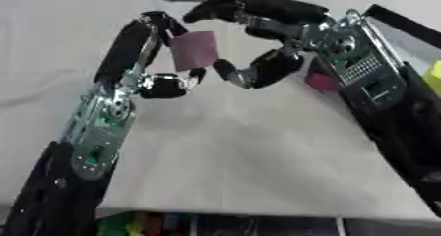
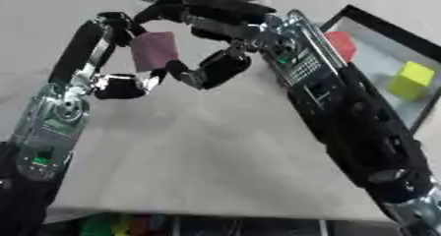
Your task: Pick up the objects with one hand, pass them to the other hand, and then place them into the box on the other side of the table.
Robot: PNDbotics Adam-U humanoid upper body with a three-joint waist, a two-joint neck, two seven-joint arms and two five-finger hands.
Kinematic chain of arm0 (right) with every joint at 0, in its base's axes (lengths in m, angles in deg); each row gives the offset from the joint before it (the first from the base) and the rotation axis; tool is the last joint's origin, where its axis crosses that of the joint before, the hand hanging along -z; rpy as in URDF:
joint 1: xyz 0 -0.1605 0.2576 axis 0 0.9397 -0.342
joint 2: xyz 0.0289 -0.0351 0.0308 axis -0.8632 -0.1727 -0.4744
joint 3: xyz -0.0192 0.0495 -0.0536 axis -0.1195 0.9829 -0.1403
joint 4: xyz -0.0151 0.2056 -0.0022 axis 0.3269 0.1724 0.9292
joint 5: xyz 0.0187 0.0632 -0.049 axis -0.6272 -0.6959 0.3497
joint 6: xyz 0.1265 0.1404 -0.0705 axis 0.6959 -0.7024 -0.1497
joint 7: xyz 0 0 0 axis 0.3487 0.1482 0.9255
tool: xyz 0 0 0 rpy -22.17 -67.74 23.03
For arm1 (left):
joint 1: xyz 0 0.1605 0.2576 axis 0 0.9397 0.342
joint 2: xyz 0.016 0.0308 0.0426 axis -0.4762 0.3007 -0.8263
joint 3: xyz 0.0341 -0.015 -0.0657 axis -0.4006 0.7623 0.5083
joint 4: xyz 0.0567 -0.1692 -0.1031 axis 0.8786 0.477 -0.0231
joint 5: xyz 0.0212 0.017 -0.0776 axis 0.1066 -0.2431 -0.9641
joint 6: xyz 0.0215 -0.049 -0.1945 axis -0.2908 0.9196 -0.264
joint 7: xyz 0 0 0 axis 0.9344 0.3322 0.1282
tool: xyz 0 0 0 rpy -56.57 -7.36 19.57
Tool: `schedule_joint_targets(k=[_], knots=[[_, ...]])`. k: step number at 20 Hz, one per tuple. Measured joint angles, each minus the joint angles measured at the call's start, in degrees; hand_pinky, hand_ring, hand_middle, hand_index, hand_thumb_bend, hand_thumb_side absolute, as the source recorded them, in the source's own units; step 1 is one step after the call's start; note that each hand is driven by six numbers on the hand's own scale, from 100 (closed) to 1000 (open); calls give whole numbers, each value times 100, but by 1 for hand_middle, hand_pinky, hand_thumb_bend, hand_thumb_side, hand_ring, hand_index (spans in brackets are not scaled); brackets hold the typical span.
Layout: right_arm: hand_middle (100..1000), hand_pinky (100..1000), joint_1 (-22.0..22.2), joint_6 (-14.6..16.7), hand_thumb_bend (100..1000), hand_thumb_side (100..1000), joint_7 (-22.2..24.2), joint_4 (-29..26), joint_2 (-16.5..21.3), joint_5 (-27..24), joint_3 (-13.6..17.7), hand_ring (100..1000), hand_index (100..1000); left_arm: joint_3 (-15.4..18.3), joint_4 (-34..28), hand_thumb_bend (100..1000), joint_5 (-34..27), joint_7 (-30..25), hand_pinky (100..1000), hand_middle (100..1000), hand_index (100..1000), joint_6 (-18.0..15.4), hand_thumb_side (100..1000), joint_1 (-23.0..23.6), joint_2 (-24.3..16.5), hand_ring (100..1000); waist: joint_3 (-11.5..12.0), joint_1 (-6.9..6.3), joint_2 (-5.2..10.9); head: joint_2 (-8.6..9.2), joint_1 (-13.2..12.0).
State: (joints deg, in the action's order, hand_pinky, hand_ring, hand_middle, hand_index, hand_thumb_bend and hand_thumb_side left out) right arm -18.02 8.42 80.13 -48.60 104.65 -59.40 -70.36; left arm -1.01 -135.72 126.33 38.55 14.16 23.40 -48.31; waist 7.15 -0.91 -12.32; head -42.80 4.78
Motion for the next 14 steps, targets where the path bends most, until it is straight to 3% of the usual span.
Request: schedule_joint_targets(k=[14], knots=[[913, 972, 3, 23, 201, 100, -144, 119, -49, 404, -12, 1000, 976, -26, -160, 116, -162, 32, 601, 558, 589, 32, 100, -22, 50, 536, 22, 0, 0, -37, 18]])
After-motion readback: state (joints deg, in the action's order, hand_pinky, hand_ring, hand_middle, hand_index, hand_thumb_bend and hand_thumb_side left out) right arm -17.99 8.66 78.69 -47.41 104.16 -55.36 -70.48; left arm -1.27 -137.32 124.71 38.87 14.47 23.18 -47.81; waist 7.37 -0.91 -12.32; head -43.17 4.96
